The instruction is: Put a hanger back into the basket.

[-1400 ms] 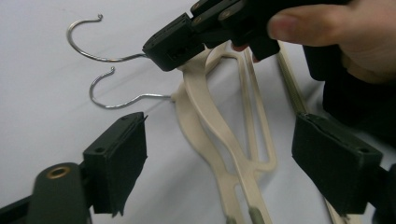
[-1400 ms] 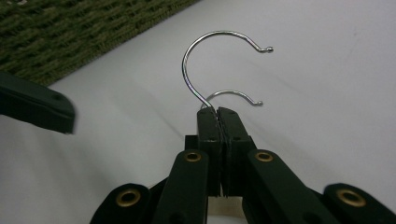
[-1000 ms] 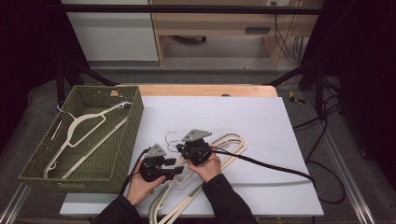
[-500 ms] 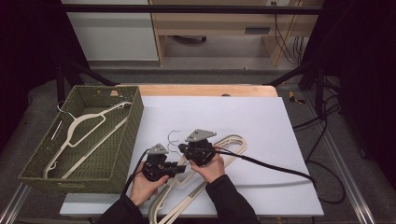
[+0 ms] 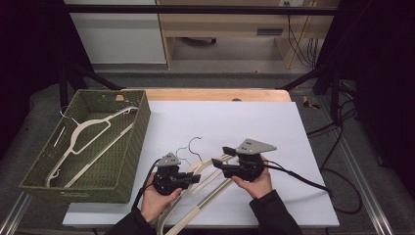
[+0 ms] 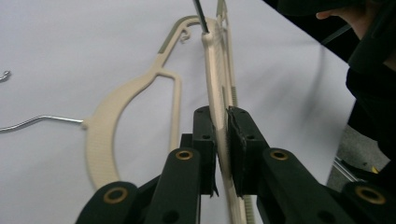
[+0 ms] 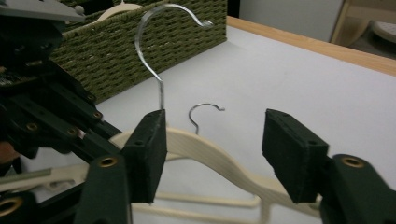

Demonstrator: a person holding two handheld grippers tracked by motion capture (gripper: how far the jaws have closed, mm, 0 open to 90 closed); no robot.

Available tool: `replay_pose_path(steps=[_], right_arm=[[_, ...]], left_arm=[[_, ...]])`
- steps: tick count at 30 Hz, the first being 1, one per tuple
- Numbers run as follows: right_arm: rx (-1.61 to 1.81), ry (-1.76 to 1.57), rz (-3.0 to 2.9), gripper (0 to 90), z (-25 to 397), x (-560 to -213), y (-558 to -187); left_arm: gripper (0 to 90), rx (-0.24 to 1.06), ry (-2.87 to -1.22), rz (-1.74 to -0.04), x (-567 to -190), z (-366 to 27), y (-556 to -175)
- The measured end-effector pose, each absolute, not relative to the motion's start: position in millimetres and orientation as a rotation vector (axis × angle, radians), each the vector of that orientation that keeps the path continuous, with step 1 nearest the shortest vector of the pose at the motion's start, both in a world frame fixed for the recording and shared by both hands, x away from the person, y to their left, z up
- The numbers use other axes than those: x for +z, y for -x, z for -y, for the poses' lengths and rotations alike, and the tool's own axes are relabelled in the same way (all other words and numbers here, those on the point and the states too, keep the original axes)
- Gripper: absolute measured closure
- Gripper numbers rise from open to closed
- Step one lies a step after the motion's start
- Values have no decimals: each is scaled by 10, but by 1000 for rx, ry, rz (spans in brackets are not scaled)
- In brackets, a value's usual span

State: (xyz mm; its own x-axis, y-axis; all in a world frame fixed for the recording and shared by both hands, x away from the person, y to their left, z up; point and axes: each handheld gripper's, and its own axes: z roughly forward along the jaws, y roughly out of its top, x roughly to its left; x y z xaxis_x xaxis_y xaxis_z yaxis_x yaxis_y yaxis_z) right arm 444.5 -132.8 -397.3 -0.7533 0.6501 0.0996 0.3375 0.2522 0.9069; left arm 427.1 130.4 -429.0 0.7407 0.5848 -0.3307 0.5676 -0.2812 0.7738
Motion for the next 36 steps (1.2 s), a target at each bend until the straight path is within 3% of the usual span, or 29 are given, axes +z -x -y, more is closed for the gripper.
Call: replay_pose_path(steps=[7, 11, 22, 36], right_arm=[[1524, -949, -2189, 153, 1695, -4002, -4338], [1528, -964, -2147, 101, 1856, -4003, -4271], [1485, -1046, -2100, 63, 2249, -4092, -4156], [1454, -1065, -2054, 34, 2379, -4070, -4117]], left_arm=[[848, 10, -1944, -835, -4231, -1271, -4173], [858, 19, -1930, -816, -4209, -1278, -4121], [862, 57, -1898, -748, -3962, -1378, -3973], [861, 214, -1884, -698, -3208, -1768, -4019]])
